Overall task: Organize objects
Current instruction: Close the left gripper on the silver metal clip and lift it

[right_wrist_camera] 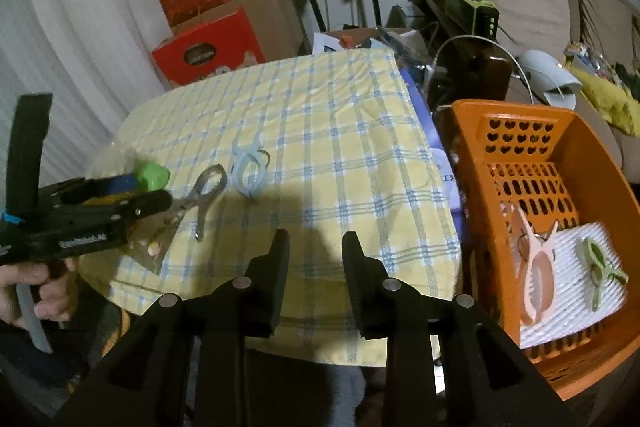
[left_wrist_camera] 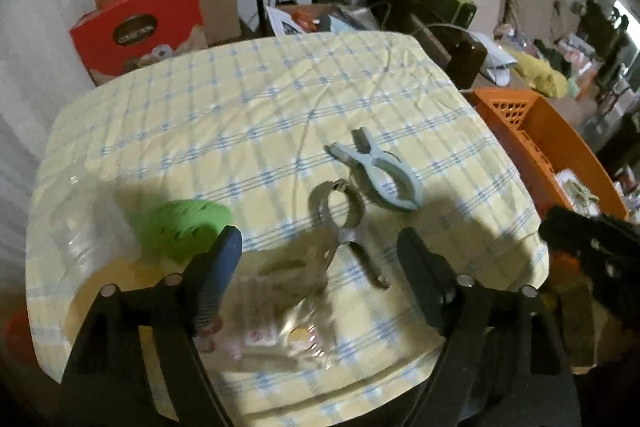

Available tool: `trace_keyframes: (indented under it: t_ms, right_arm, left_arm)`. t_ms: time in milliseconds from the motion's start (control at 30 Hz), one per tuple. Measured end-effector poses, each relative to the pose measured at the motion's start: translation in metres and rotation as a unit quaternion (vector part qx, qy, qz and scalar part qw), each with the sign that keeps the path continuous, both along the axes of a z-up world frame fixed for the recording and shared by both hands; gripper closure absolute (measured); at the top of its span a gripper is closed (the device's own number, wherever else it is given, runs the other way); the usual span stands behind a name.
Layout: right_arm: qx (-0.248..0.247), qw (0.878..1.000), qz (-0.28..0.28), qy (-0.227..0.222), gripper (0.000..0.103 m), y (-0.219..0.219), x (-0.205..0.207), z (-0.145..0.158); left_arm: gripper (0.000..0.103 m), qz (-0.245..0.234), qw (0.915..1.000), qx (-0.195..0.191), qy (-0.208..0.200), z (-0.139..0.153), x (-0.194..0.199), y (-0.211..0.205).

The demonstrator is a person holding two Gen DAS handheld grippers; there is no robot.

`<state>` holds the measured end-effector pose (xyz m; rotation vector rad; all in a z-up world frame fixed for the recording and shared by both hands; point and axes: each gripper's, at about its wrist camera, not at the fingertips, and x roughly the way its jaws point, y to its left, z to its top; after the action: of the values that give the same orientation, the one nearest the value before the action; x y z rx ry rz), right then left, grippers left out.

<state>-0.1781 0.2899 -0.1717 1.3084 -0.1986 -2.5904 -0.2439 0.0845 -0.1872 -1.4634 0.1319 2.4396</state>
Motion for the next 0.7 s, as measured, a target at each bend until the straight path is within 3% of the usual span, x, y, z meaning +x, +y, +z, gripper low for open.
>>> trace_keyframes:
  t_ms: [67,167,200,267,367,433,600,700]
  right_arm:
    - [0.003,1.000,0.007,0.000,0.075,-0.004,0.001,0.001]
    - [0.007,1.000,0.013,0.002,0.075,-0.008,0.003,0.003]
    - [0.007,1.000,0.013,0.003,0.075,-0.009,0.003,0.004]
    - [0.013,1.000,0.011,0.003,0.075,-0.009,0.002,0.004]
    - [0.014,1.000,0.008,-0.002,0.074,-0.008,-0.001,0.000]
    - [0.014,1.000,0.005,-0.007,0.073,-0.009,-0.004,-0.003]
    - [0.008,1.000,0.001,-0.007,0.068,-0.016,-0.017,-0.007]
    - [0.011,1.000,0.013,-0.011,0.059,-0.028,-0.035,-0.010]
  left_arm:
    - [0.026,-0.010,0.9994,-0.023,-0.022,-0.012,-0.011,0.011]
    - [0.026,-0.015,0.9949,-0.096,-0.028,-0.038,-0.019,0.029]
    - [0.025,-0.018,0.9942,-0.103,-0.025,-0.043,-0.019,0.032]
    - [0.027,-0.018,0.9966,-0.078,-0.018,-0.044,-0.020,0.030]
    - [0.051,-0.014,0.9986,-0.040,-0.031,-0.046,-0.022,0.025]
    - [0.077,-0.022,0.9986,-0.040,-0.026,-0.044,-0.020,0.025]
    - [0.078,-0.019,0.9991,-0.036,-0.016,-0.037,-0.020,0.022]
    - [0.078,-0.014,0.9997,-0.020,-0.003,-0.024,-0.016,0.018]
